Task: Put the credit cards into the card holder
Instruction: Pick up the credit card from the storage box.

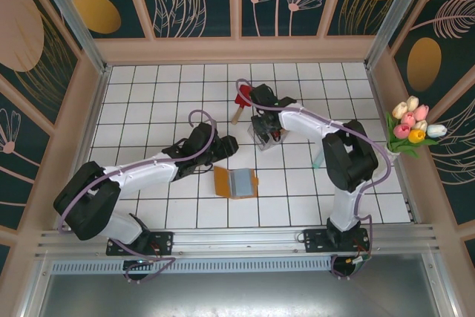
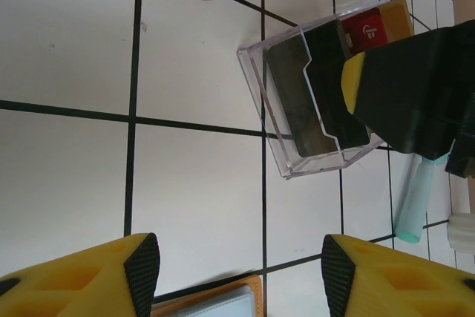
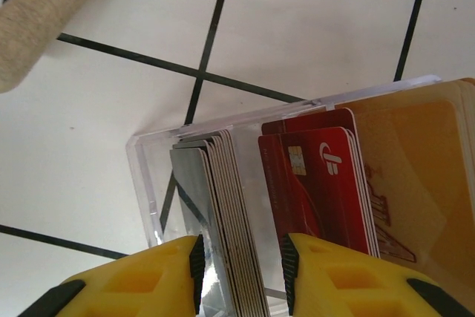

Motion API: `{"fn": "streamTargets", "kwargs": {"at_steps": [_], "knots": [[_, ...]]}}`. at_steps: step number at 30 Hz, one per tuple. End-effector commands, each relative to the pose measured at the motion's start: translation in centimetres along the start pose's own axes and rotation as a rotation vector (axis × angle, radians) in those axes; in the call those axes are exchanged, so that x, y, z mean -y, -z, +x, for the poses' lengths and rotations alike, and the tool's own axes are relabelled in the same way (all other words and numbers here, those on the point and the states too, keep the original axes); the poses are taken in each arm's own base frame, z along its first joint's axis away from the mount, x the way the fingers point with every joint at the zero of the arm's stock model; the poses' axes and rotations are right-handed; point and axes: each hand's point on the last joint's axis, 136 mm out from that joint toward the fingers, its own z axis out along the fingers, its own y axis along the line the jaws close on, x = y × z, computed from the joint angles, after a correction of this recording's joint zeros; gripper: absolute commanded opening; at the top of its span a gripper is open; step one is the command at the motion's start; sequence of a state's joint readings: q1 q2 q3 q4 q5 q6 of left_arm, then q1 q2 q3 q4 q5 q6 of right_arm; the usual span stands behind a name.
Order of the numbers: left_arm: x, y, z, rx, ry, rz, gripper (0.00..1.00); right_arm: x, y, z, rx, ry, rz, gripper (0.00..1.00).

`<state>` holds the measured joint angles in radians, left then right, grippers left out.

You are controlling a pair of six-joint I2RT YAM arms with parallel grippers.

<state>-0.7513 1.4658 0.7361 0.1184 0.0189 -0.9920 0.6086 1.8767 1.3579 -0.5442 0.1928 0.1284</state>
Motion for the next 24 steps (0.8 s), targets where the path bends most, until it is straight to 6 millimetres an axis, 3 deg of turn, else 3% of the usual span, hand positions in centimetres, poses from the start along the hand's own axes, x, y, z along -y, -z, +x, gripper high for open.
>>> {"fn": "streamTargets", "kwargs": {"at_steps": [1,7,12,17,19,24], "knots": [[0.0,-0.2,-0.1,0.002,0.015,0.012,0.62,0.2,-0.4,0.3,-0.016,0.057,0.072,0.36],[-0.1,-0.2,-0.1,0.003,0.016,0.008,0.62,0.7,-1.3,1.0,-0.025,0.136,0.231,0.37],[-0.4,-0.1,-0.1,0.003,0.016,0.0,0.62,1.4,0.2,0.0,0.027,0.143,0.317,0.37],[-0.4,-0.2,0.1,-0.001,0.012,-0.001,0.62,1.6,1.4,-0.9,0.066,0.135,0.319,0.36],[-0.4,-0.2,0.1,-0.002,0.012,-0.001,0.62,1.6,1.4,-0.7,0.06,0.135,0.31,0.29],[-0.4,-0.1,0.1,-0.002,0.011,-0.001,0.62,1.5,1.6,-0.6,0.055,0.13,0.307,0.26]]}}
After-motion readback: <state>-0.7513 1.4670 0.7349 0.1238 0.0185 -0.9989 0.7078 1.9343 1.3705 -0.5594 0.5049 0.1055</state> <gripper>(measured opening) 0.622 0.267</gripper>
